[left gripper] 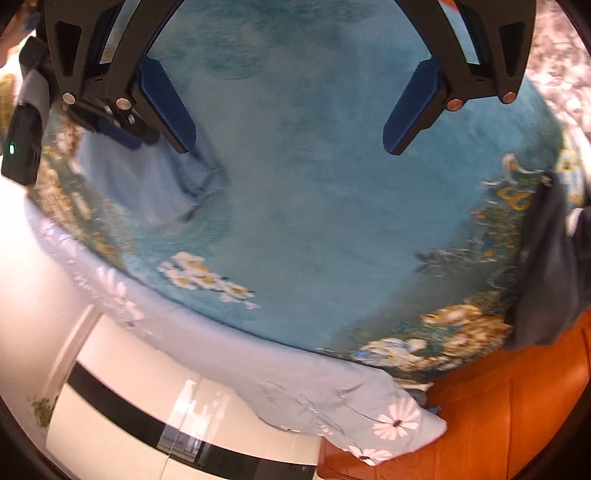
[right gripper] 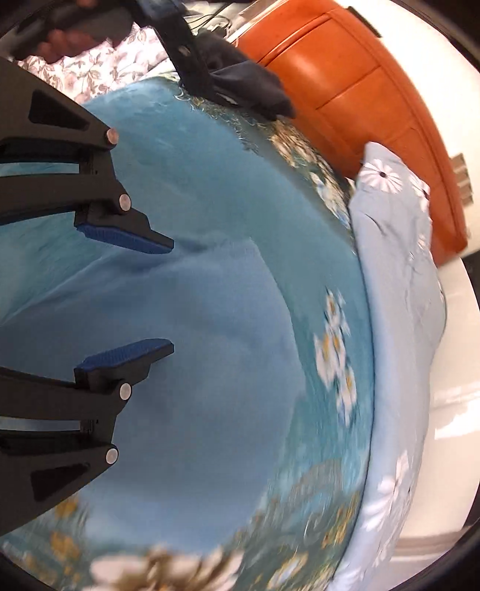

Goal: Fold clothes
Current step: 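Lay the light blue sweatpants on the blanket with the right gripper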

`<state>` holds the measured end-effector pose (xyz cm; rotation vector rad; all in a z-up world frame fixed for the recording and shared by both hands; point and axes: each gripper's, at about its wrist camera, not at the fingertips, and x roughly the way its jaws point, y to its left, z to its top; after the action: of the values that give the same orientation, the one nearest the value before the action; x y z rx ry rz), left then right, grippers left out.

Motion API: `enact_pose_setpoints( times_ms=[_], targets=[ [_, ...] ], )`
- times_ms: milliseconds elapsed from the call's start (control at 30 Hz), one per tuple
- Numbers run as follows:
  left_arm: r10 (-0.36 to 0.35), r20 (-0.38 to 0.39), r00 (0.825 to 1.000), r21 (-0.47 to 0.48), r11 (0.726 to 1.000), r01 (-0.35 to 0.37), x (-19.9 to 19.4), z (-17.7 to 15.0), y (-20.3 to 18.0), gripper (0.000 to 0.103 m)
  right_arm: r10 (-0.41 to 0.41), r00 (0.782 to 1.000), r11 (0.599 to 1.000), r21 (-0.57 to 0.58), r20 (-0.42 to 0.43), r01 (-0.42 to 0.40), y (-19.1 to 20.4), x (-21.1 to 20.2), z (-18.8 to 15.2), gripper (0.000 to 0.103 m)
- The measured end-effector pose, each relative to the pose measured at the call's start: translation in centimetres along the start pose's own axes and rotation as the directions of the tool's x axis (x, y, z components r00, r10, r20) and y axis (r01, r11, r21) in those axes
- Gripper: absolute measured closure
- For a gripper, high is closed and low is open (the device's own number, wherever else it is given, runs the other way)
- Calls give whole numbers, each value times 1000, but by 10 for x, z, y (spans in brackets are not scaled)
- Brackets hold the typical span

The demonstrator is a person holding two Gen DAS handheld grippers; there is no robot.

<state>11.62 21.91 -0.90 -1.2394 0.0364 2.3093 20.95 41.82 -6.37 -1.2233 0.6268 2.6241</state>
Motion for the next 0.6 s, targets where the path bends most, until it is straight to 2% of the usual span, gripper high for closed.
enact_pose_setpoints(
  times_ms=[33,100,167,200,233,267,333,433,533,600],
  targets=[
    [22,0,1000,3,1000,-22,-1,-1,2,0,-8,1000,1000,-4,1,8,8,9,3,53],
    [14,-8,1000,-19,1000,-15,1,-1,6,0,-76,997,996,-41,19,77,22,22,9,53],
    [7,-16,1000,-40,999,-7,2,-2,10,0,-110,994,992,-60,28,112,24,22,10,54],
    [3,-20,1000,-50,999,-4,3,-2,12,0,-113,993,992,-58,31,115,21,17,7,60],
    [-2,-25,1000,-60,998,0,4,-2,14,0,-120,992,991,-54,36,122,17,13,6,82],
    [-13,-31,999,-55,998,12,4,-2,12,0,-131,990,991,-35,47,133,11,8,5,93],
    [-26,-39,999,-34,999,25,6,-4,4,0,-88,993,995,49,83,84,-10,-10,0,95],
    [-42,-53,998,-7,999,42,11,-8,-7,0,-108,984,982,168,145,83,-46,-48,-9,100],
    [-79,-81,994,8,997,79,20,-13,-20,0,-202,958,952,268,202,145,-82,-94,-26,100],
    [-103,-103,989,19,994,106,30,-15,-31,0,-283,938,921,330,201,207,-104,-117,-41,100]
  ],
)
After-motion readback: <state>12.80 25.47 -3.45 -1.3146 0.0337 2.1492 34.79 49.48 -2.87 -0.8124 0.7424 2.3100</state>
